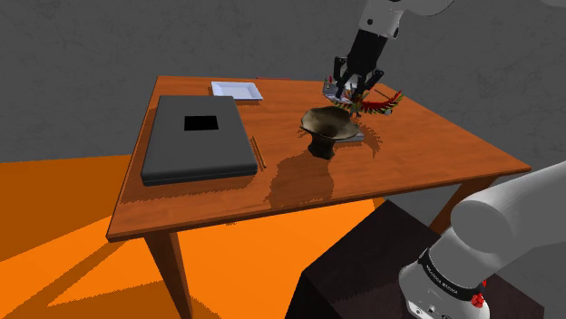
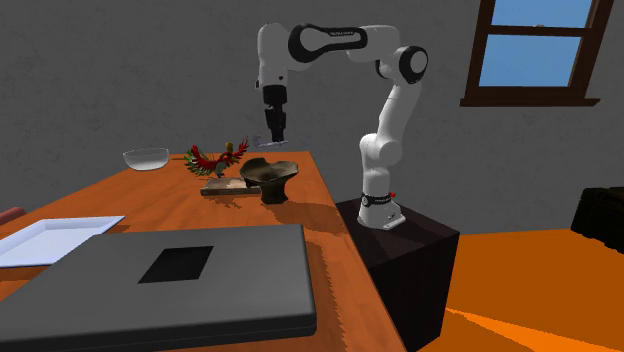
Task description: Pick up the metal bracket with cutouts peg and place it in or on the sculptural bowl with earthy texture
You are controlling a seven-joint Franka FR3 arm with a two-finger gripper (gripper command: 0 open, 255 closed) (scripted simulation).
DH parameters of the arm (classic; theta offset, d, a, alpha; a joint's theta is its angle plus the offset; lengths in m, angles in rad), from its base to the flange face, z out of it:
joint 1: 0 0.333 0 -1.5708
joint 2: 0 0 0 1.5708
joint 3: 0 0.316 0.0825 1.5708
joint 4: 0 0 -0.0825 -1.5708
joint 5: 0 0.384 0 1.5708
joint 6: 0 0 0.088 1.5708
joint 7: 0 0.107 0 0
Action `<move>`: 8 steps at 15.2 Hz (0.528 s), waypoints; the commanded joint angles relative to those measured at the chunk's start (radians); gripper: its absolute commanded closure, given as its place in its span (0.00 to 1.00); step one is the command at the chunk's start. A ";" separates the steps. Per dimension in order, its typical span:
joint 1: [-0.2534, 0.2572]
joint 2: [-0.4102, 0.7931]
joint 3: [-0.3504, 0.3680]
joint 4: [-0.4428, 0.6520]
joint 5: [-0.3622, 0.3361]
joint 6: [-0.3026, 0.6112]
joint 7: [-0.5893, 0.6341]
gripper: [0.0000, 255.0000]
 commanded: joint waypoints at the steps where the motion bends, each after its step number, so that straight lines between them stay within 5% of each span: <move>1: 0.001 0.001 0.003 -0.026 0.002 0.028 -0.003 1.00; 8: 0.004 0.008 0.011 -0.125 0.011 0.133 -0.019 1.00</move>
